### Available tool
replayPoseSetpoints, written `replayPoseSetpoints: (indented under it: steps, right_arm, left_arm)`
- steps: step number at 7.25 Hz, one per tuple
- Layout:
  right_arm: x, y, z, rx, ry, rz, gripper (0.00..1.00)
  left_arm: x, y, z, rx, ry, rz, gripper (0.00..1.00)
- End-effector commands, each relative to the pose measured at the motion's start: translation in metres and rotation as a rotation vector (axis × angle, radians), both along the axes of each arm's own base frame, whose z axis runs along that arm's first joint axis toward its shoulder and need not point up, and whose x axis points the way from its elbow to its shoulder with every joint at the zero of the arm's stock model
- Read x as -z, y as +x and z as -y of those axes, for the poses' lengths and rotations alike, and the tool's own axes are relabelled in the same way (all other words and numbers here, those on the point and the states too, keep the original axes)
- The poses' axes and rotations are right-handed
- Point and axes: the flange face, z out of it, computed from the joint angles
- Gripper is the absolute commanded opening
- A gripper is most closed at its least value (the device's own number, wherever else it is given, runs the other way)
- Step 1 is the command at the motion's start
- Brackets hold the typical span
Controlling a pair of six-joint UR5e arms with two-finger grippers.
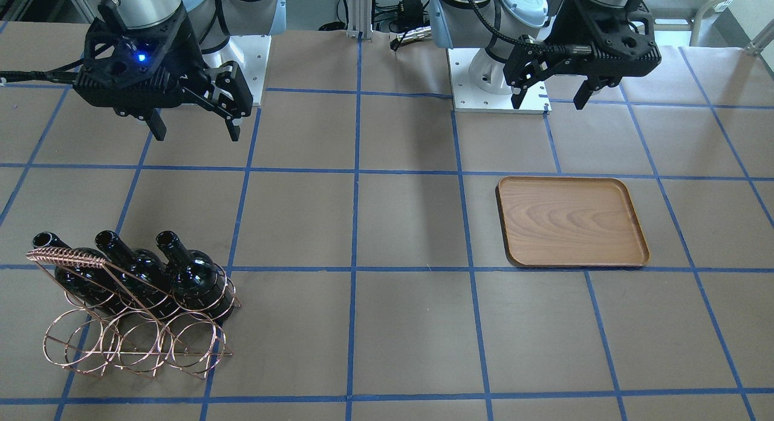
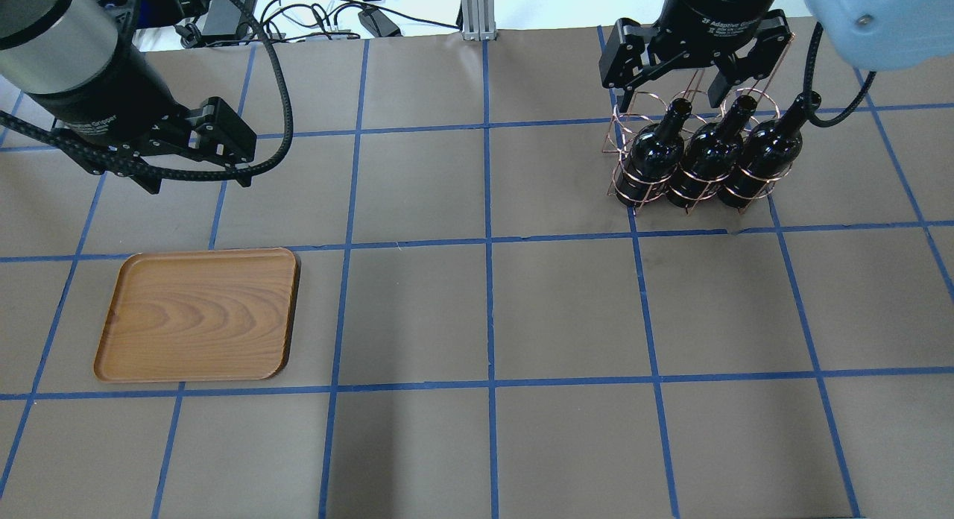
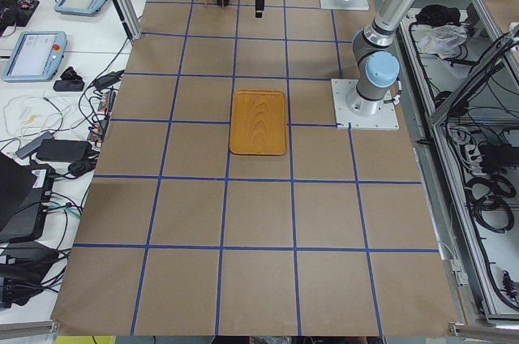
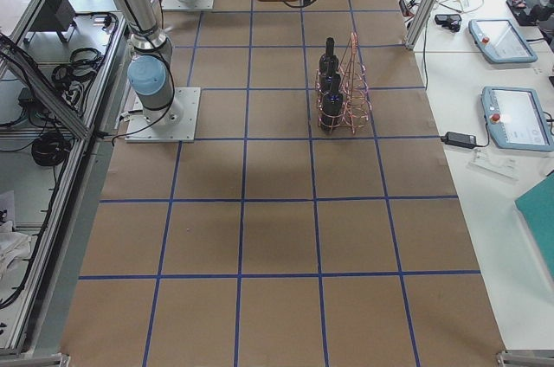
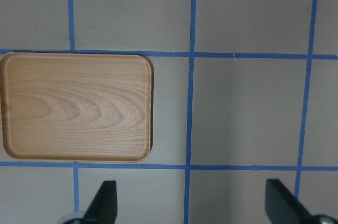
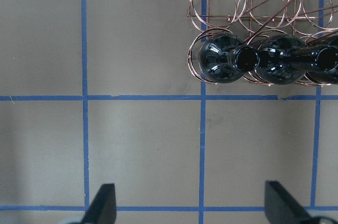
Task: Take wine from basket and place on tray
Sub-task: 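Lower the right gripper over the wine rack toward the bottles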
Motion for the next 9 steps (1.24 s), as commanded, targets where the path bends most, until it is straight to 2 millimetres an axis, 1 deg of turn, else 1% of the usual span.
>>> replayPoseSetpoints:
  steps: [1,3,4,5,6,7,8,9]
  right_arm:
    - [0.000,0.000,0.000,-0.001,0.003,0.001,1.00]
    - [0.005,-0.003,0.000,-0.017,0.029,-0.034,1.00]
    - [0.011,-0.011,0.008,-0.008,0.039,-0.033,1.00]
    - [0.027,-0.022,0.024,-0.016,0.059,-0.042,1.00]
    - [0.045,-0.052,0.051,0.010,0.058,-0.040,1.00]
    - [0.062,-0.087,0.072,0.024,0.062,-0.039,1.00]
    - [0.071,-0.106,0.087,-0.010,0.041,-0.042,1.00]
    - [0.089,-0.115,0.101,-0.035,0.045,-0.049,1.00]
  left_arm:
    - [0.000,0.001,0.000,-0.002,0.001,0.000,1.00]
    - [0.001,0.001,0.000,0.000,0.002,0.002,1.00]
    - [0.001,0.001,0.000,0.000,0.002,0.002,1.00]
    - [0.002,-0.001,-0.001,0.003,0.010,0.001,1.00]
    - [0.003,-0.002,-0.002,0.004,0.010,0.004,1.00]
    - [0.003,-0.001,-0.002,0.004,0.012,0.009,1.00]
    - [0.002,-0.001,-0.001,0.003,0.007,0.006,1.00]
    - [0.002,-0.001,-0.001,0.003,0.007,0.009,1.00]
